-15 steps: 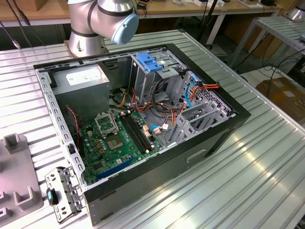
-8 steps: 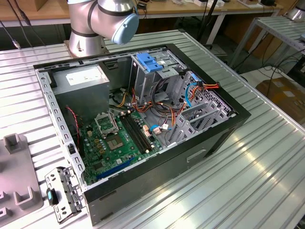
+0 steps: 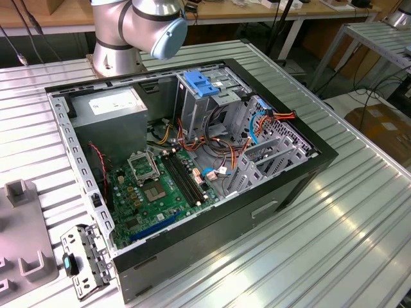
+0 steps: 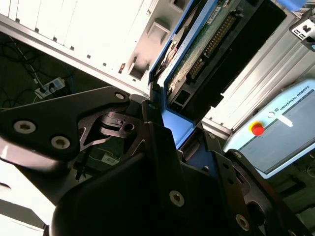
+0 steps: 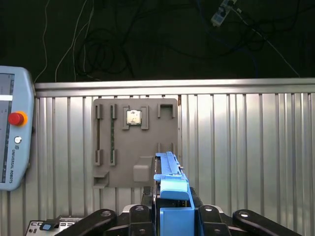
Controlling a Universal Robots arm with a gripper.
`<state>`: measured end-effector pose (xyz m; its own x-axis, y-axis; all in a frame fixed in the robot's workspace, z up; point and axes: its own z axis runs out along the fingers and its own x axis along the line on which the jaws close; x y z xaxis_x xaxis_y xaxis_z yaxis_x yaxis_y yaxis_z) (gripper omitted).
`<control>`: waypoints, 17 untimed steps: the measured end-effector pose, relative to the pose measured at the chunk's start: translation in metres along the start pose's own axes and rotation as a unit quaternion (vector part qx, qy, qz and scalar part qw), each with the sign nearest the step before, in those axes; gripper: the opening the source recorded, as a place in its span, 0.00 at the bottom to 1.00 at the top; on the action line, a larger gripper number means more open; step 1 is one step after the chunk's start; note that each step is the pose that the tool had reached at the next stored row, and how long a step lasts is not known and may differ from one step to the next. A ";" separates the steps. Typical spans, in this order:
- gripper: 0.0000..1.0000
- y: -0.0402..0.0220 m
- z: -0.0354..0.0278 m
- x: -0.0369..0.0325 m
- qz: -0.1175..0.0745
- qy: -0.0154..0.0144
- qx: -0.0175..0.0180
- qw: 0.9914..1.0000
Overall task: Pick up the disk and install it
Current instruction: 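Pick up the disk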
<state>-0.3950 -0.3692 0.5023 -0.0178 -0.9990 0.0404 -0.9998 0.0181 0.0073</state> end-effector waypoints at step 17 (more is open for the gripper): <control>0.37 -0.0279 -0.0002 0.0000 0.000 0.000 0.000 1.000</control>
<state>-0.3671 -0.3697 0.5023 -0.0178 -0.9990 0.0405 -0.9998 0.0181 0.0073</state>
